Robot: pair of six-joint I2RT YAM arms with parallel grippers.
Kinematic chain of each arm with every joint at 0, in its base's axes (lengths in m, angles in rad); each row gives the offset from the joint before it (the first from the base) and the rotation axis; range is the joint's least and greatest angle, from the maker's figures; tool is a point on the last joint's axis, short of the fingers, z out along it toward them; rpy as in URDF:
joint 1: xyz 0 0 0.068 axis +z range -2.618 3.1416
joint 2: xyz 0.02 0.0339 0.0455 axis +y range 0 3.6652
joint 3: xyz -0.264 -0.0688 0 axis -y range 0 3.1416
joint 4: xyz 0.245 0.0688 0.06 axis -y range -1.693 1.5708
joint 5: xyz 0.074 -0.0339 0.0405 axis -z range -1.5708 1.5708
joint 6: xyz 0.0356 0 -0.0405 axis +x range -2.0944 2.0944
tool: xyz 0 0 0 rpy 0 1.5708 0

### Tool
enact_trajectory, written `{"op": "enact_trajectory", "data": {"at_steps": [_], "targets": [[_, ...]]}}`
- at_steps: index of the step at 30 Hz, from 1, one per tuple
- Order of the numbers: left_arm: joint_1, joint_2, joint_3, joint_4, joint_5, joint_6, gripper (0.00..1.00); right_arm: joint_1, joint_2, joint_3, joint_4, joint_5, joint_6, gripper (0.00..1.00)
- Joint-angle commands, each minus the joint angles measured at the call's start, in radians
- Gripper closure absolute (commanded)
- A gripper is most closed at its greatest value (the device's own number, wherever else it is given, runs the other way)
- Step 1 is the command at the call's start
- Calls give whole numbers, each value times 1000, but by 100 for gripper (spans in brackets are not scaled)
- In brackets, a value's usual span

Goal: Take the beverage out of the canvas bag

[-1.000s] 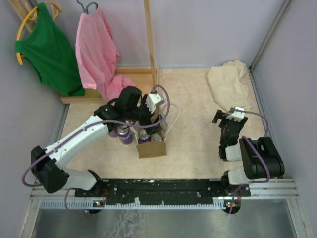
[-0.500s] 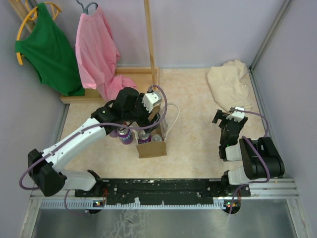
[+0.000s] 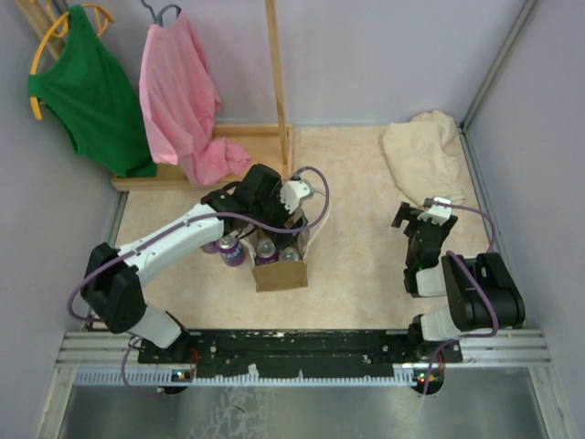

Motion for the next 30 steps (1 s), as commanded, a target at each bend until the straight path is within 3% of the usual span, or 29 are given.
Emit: {"op": "enact_trajectory", "data": {"at_steps": [1, 10, 18, 24, 30], "targets": [[-4, 29, 95, -35, 68, -8, 2, -3, 3, 8, 40, 3, -11, 1], [-4, 38, 143, -182, 90, 86, 0, -3, 3, 8, 41, 4, -10, 1], [-4, -7, 76, -306, 106, 7, 0, -3, 3, 8, 40, 4, -11, 1], [-11, -135, -69, -185, 192, -91, 0, -3, 3, 8, 40, 3, -11, 1], [-41, -134, -101, -180, 189, -85, 0, -3, 3, 8, 41, 3, -10, 1]]}}
